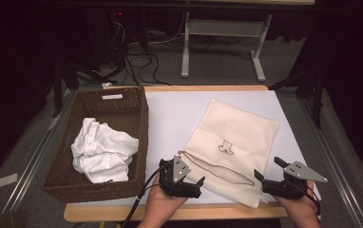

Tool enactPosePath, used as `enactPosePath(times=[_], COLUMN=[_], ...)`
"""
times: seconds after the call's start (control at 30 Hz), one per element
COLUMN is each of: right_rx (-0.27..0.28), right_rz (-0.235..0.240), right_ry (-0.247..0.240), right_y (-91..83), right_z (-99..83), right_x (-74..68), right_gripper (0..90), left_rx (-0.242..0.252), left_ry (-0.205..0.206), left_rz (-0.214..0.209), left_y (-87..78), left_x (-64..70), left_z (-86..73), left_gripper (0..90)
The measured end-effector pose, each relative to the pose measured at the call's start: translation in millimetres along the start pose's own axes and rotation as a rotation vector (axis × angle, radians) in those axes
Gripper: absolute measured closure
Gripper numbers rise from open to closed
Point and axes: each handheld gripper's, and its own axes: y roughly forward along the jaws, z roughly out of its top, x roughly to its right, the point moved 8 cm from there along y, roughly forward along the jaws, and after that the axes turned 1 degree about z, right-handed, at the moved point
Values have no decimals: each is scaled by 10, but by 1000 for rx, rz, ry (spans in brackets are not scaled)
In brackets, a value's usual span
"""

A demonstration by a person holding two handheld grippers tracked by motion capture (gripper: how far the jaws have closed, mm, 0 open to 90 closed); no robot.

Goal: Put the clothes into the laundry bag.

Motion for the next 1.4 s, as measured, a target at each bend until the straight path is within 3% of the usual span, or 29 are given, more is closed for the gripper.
enactPosePath(times=[0.2, 0.4, 0.43, 0.47, 0.53, 0.7, 0.73, 0.9, 1.0, 1.3, 1.33, 1.4], right_rx=[-6, -3, -3, -3, -4, -5, -5, -1, -1, 3, 2, 2], right_rz=[1, -4, -4, -4, -5, -3, -4, -5, -6, -8, -10, -10], right_ry=[1, -1, -1, 0, 0, -2, -3, 0, -5, -17, -13, -12], right_y=[31, 31, 31, 29, 30, 35, 33, 27, 28, 29, 30, 32], right_z=[-11, -8, -8, -8, -13, -15, -15, -11, -15, -11, -12, -12], right_x=[5, 24, 24, 26, 28, 26, 25, 30, 39, 34, 37, 38], right_gripper=[123, 124, 124, 127, 130, 131, 131, 131, 130, 104, 94, 89], left_rx=[88, 168, 168, 174, 176, 173, 183, 199, 204, 187, 187, 188], left_ry=[-12, -59, -59, -69, -80, -73, -78, -103, -123, -129, -143, -151], left_rz=[-6, 23, 23, 57, 76, 103, 126, 152, 181, 283, 302, 313], left_y=[-190, -441, -441, -516, -581, -688, -747, -866, -974, -1170, -1228, -1259], left_x=[1, -127, -127, -206, -280, -399, -466, -614, -758, -1073, -1159, -1203], left_z=[256, 417, 417, 441, 459, 466, 468, 465, 438, 315, 278, 261], left_gripper=[7, 9, 10, 10, 5, 5, 5, 5, 8, 8, 8, 8])
